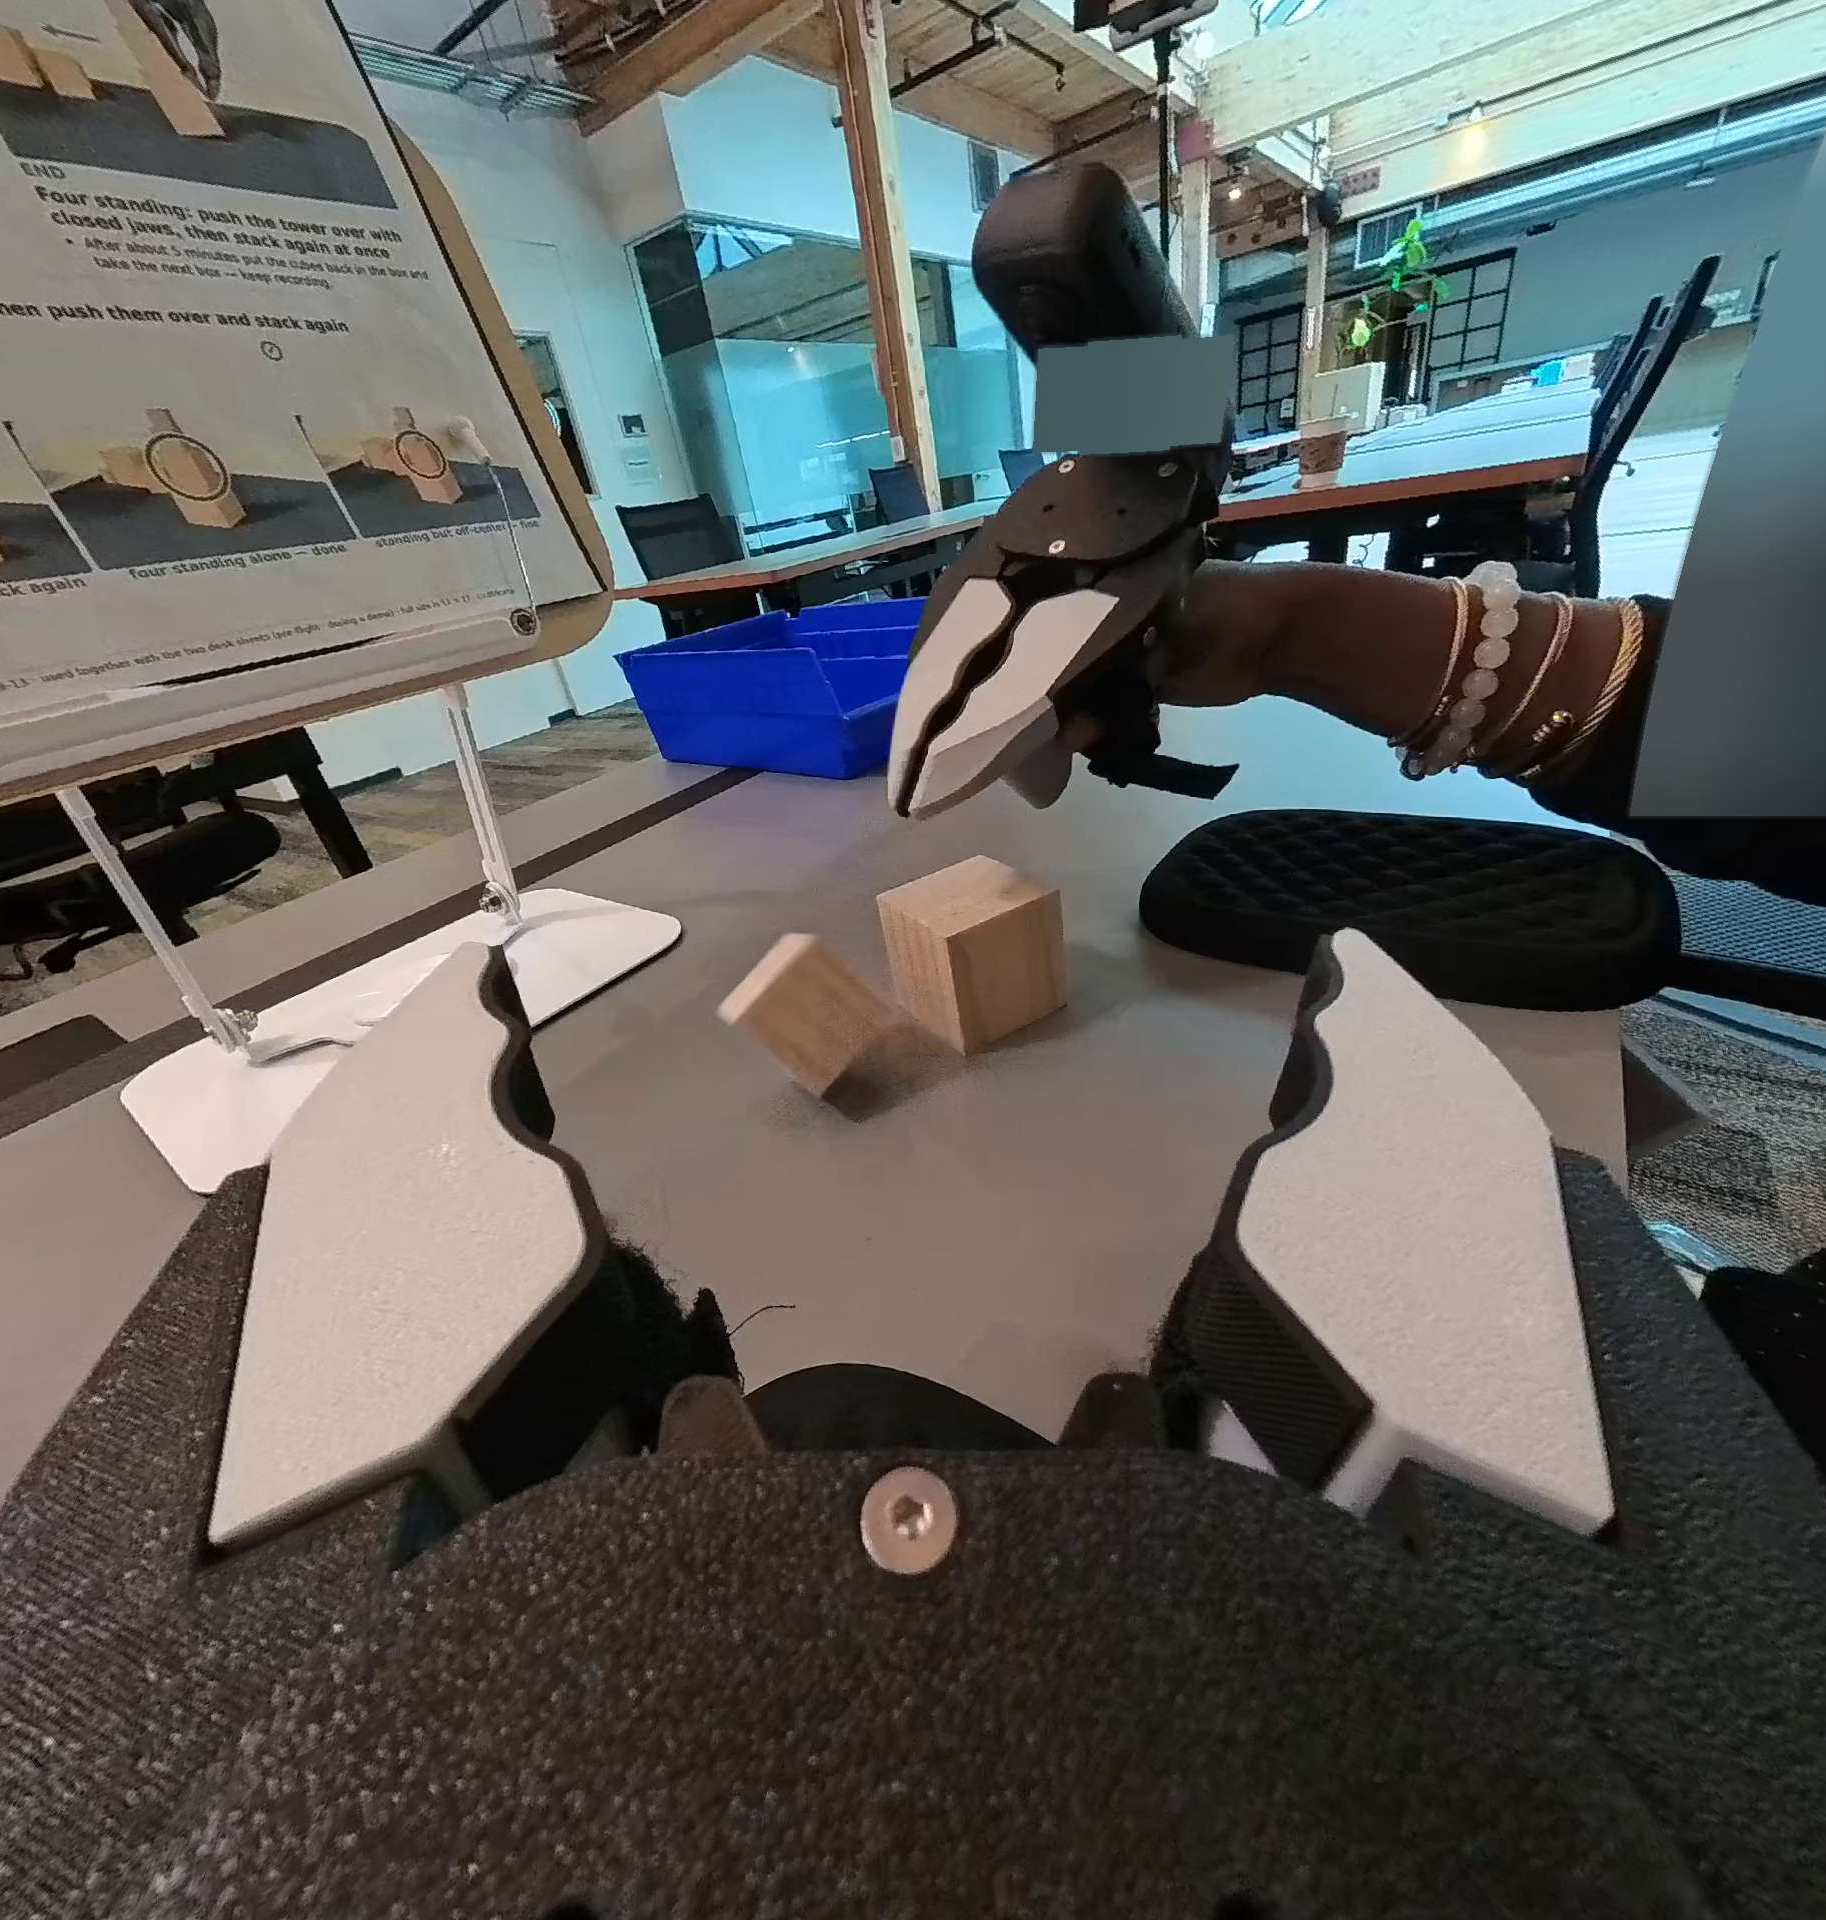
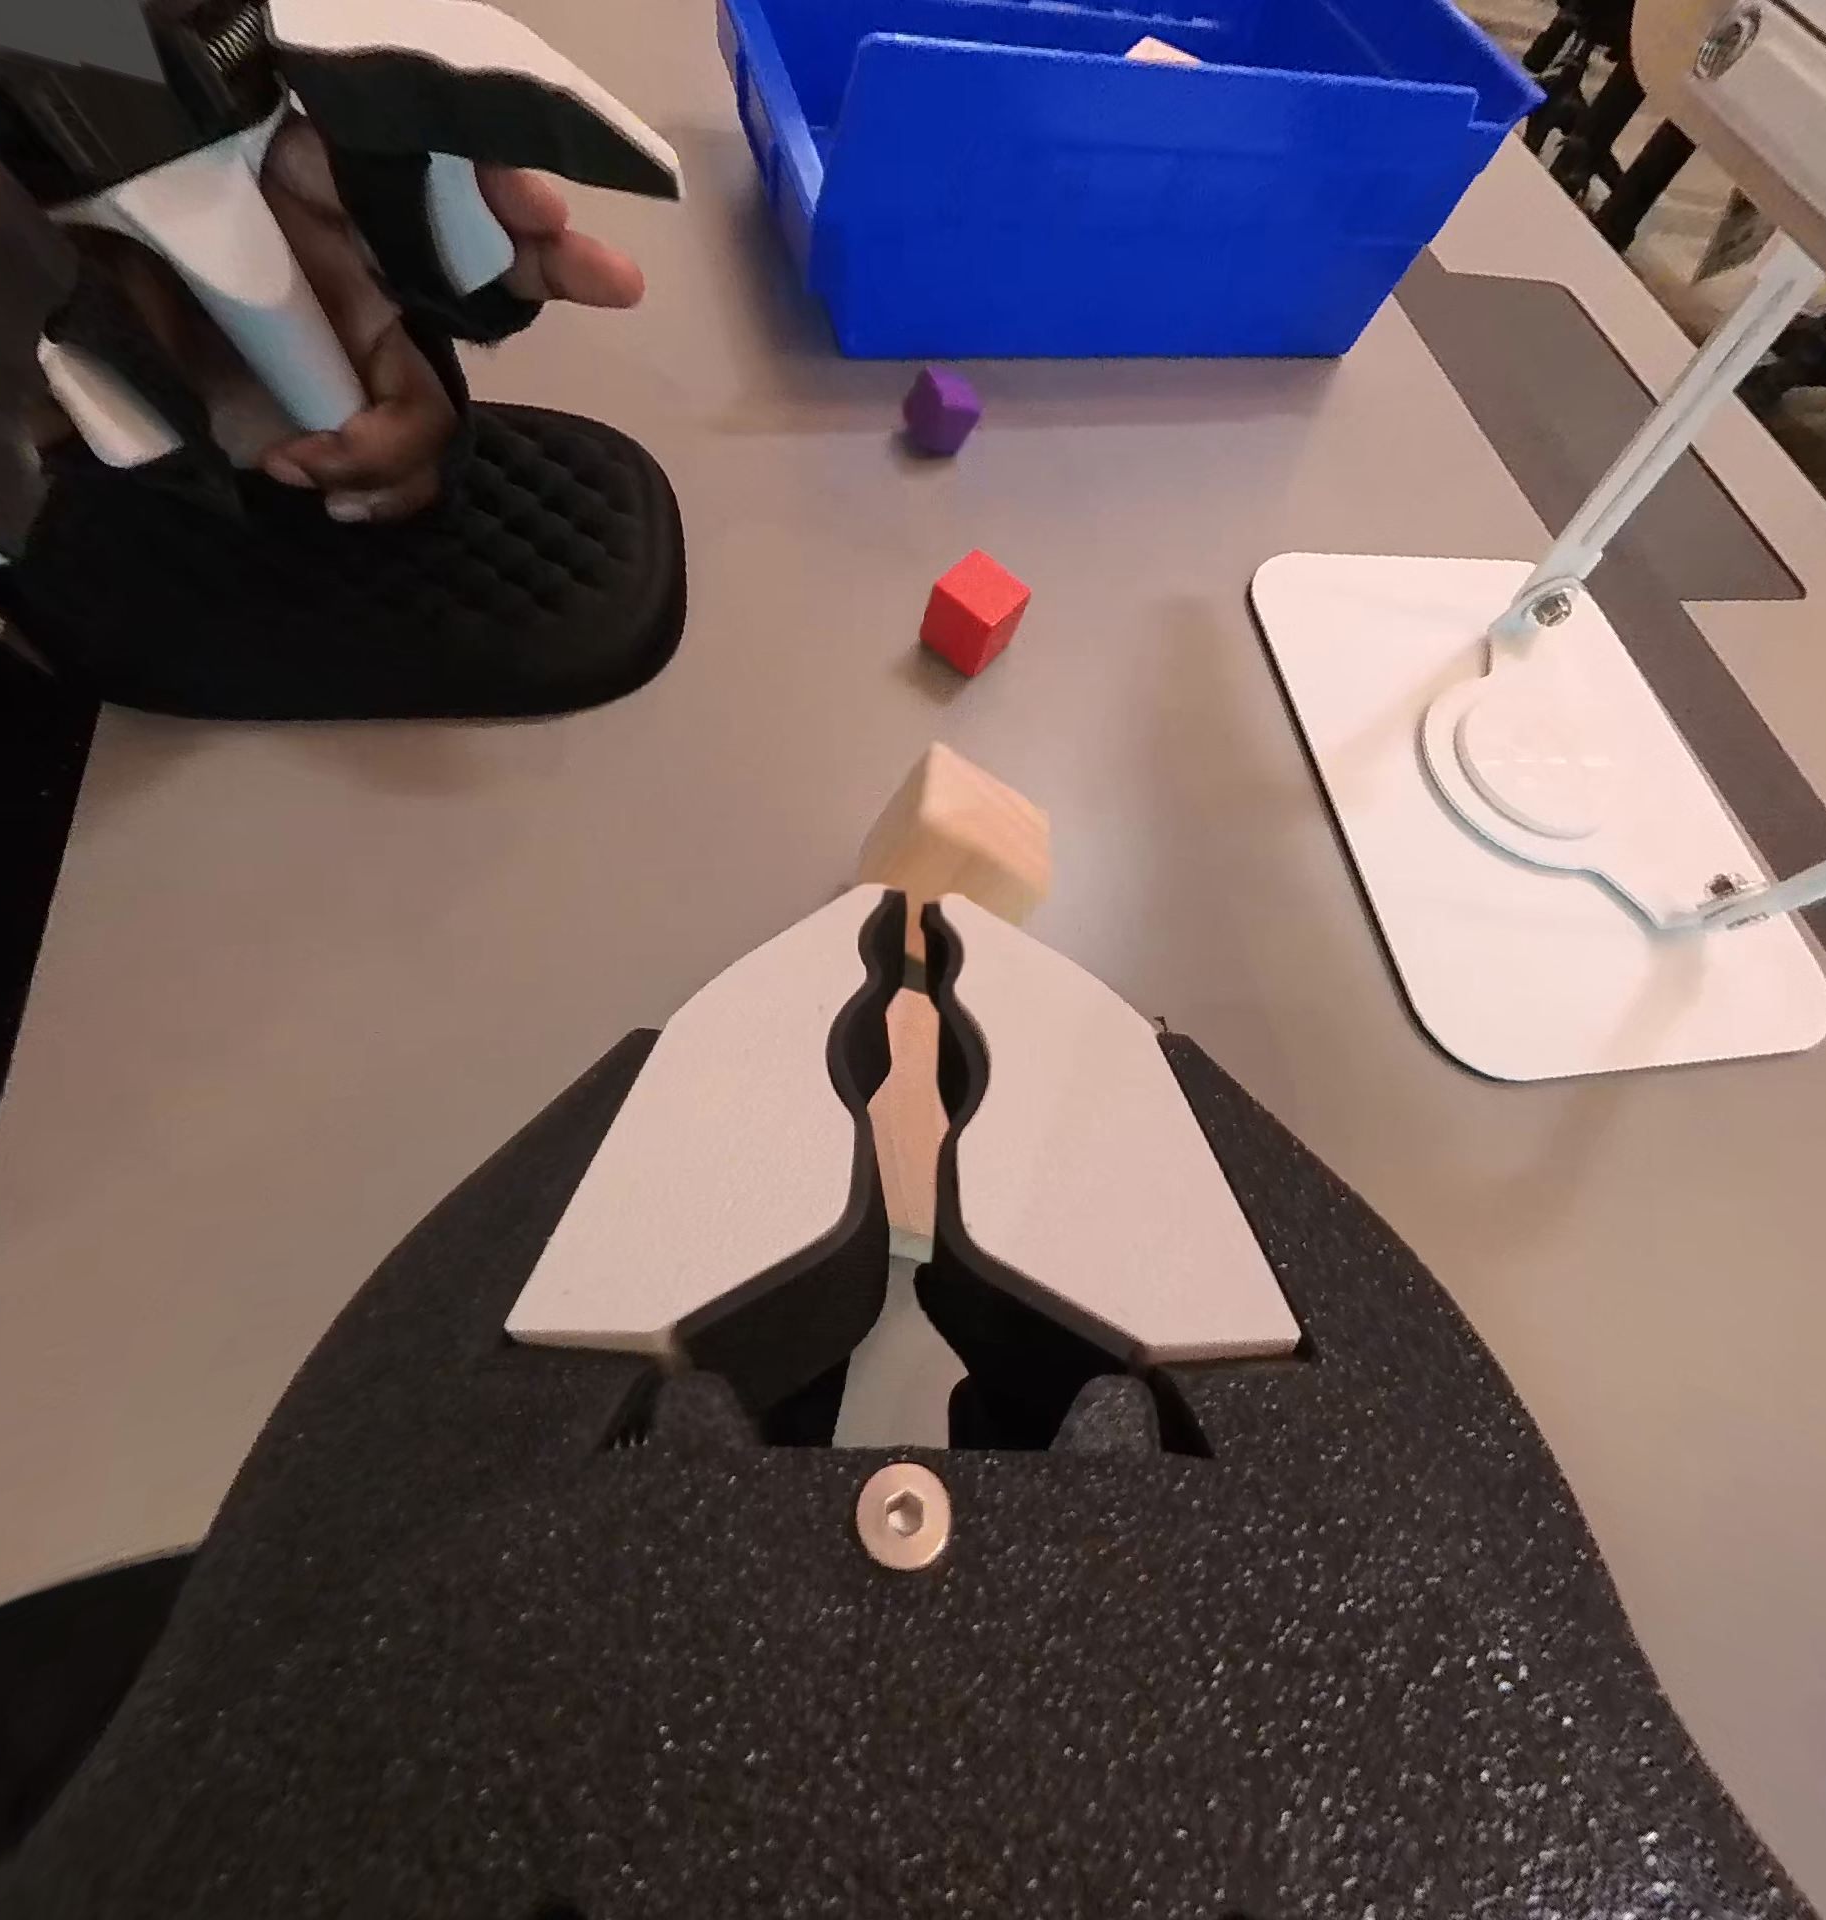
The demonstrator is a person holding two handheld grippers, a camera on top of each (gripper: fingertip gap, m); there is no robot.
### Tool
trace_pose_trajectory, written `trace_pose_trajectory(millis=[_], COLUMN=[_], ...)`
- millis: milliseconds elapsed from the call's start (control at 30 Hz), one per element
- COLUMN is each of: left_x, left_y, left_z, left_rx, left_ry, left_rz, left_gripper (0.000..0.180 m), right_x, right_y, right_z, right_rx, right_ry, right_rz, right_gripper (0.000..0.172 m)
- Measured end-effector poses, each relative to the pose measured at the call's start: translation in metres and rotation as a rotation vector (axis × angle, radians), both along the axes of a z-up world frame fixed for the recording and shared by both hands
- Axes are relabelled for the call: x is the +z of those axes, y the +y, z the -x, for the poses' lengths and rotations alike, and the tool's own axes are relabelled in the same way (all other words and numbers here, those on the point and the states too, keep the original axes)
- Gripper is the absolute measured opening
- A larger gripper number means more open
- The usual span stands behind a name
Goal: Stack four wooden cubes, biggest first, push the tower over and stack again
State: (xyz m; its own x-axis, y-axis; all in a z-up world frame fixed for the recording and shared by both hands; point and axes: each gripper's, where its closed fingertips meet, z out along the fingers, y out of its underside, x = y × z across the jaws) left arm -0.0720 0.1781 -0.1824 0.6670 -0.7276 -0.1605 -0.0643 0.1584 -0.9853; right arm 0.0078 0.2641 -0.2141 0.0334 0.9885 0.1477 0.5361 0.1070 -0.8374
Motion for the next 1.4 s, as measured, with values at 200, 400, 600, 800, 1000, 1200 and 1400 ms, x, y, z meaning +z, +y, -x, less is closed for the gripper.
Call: trace_pose_trajectory(millis=[200,400,600,800,1000,1200,1400], left_x=[0.000,0.000,0.000,0.000,-0.003,-0.001,-0.020], left_y=[0.000,0.000,0.000,0.000,-0.020,-0.056,-0.057], left_z=[0.000,0.000,0.000,0.001,-0.013,-0.016,-0.029], left_rx=[-0.002,0.000,0.000,0.008,-0.188,-0.555,-0.629], left_ry=[0.001,0.002,0.001,0.001,0.032,-0.019,0.095], left_rz=[0.000,0.000,-0.002,-0.004,-0.012,0.044,0.168], left_gripper=[0.136,0.136,0.136,0.138,0.140,0.140,0.136], right_x=[0.013,0.033,0.052,0.030,0.008,-0.017,-0.033], right_y=[-0.004,-0.014,-0.012,0.011,0.001,-0.010,-0.010], right_z=[-0.004,-0.011,-0.026,-0.052,-0.044,-0.032,-0.030], right_rx=[0.008,0.042,0.001,-0.166,-0.168,-0.156,-0.286], right_ry=[0.040,0.136,0.348,0.225,0.030,-0.208,-0.474], right_rz=[-0.004,0.014,0.040,0.029,0.114,0.135,0.141], right_gripper=[0.018,0.073,0.130,0.119,0.110,0.111,0.103])
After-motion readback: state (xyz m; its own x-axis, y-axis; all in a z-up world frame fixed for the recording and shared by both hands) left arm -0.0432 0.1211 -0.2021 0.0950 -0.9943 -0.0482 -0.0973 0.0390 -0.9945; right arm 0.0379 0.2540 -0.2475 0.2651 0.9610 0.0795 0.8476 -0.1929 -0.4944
